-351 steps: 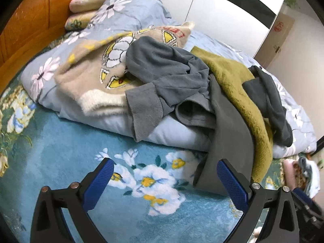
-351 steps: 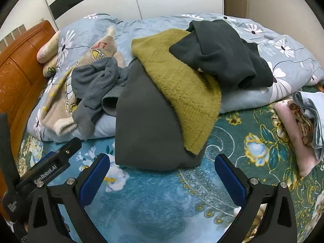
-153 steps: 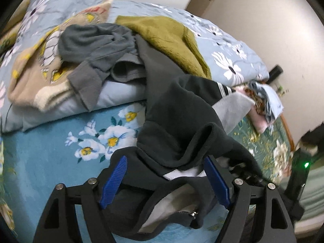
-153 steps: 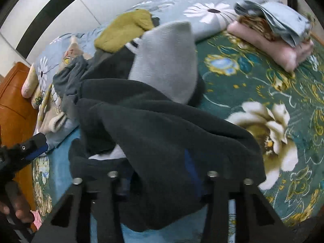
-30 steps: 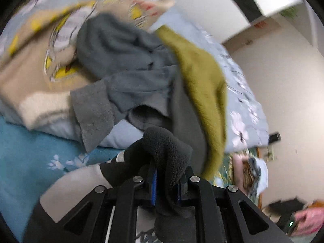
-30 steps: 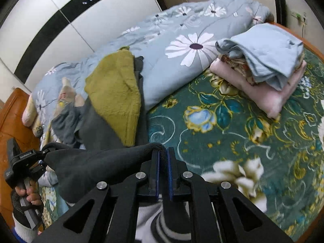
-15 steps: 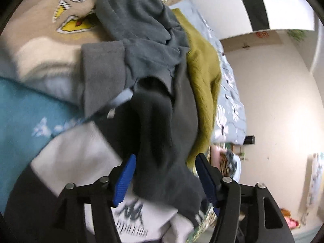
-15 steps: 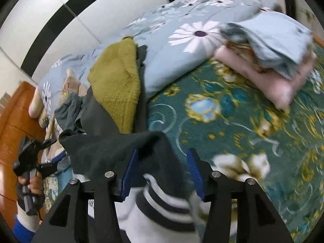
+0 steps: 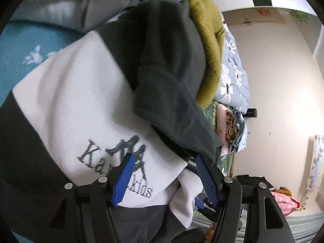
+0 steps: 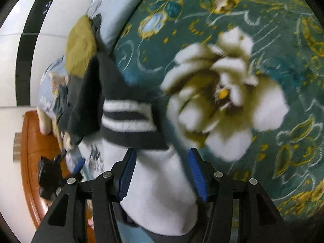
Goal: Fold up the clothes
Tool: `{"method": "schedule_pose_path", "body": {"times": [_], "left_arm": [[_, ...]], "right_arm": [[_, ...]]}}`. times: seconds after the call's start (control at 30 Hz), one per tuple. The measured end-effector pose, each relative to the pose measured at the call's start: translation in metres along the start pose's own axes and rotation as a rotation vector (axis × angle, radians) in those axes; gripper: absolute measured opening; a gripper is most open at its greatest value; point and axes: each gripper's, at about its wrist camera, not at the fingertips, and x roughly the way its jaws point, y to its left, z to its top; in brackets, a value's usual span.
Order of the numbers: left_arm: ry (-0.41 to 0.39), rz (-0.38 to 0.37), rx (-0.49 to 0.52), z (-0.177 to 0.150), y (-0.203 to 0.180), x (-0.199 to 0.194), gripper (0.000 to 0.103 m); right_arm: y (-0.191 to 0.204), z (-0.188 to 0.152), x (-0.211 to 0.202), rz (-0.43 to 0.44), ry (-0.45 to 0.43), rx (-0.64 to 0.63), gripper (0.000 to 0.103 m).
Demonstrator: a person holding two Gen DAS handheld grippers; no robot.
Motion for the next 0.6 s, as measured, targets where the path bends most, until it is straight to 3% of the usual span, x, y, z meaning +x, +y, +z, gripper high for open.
{"method": "schedule_pose_path", "body": {"times": [0.1,0.13,0.2,0.23,0.33,0.43,0.6], "left_arm": [[-0.022,0.002,0.005,0.007,-0.006,-0.007,0.067],[-0.032,0.004,0.006,0.009,-0.005,-0.011,0.067],[-0.049,0.005,0.002,0.011,-0.003,-0.019,0.067],[-0.057,0.007,-0.005,0.013,0.000,-0.023,0.067],[-0.080,0.020,-0.021,0.017,0.012,-0.040,0.067],[-0.109,0.040,-0.037,0.020,0.021,-0.055,0.067],[-0.155,0.083,-0.089,0.026,0.044,-0.077,0.067]], "right_arm": [[0.001,-0.005,0.010,-0.014,0.037,0.010,0.051],[0.003,-0.006,0.011,-0.032,0.038,0.001,0.035],[0.011,-0.006,0.008,-0.041,0.012,-0.020,0.013],[0.015,-0.006,0.005,-0.039,-0.005,-0.027,0.009],[0.023,0.002,-0.007,-0.106,-0.058,-0.068,0.006],[0.036,0.023,-0.030,-0.294,-0.155,-0.151,0.006],[0.060,0.064,-0.087,-0.515,-0.401,-0.239,0.000]]}}
